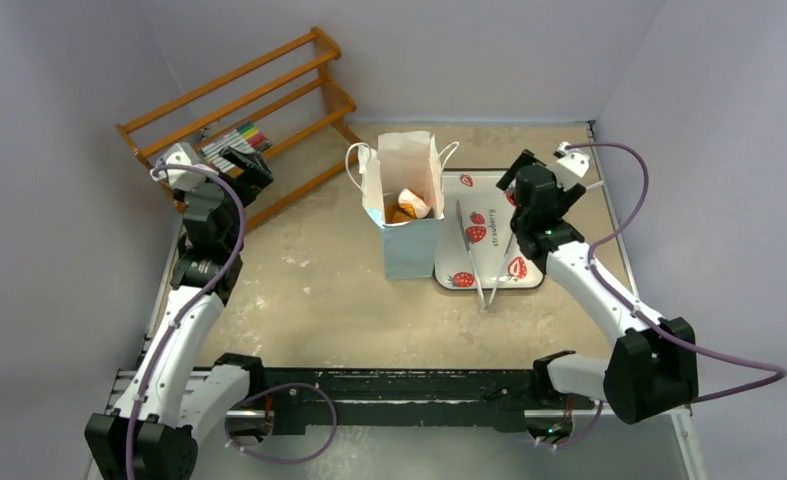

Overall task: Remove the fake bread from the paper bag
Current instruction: Adjust the paper bag at the center of the board.

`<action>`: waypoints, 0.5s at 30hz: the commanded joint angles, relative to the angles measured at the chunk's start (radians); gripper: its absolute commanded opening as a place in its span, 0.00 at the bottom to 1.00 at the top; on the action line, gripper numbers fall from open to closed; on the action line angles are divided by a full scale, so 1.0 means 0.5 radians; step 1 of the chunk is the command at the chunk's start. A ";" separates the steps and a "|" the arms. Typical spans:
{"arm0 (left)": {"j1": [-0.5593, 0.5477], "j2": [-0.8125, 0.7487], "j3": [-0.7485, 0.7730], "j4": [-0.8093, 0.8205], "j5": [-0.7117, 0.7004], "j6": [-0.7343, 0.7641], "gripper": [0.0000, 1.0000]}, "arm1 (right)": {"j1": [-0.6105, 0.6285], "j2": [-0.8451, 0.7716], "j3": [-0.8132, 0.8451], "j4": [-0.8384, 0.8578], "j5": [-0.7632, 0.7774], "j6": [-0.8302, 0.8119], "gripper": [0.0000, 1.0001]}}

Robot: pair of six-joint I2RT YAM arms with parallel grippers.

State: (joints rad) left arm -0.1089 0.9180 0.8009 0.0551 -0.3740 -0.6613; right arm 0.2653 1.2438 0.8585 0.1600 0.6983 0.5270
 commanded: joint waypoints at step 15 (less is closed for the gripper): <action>-0.961 0.301 0.533 -0.379 0.158 0.148 0.98 | 0.147 -0.223 -0.096 -0.944 -0.019 0.380 0.91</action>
State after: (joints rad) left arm -0.5186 1.0374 1.0088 -0.1177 -0.2916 -0.6090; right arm 0.3374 1.1336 0.8337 -0.1608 0.6846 0.6399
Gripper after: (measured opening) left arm 0.980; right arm 0.917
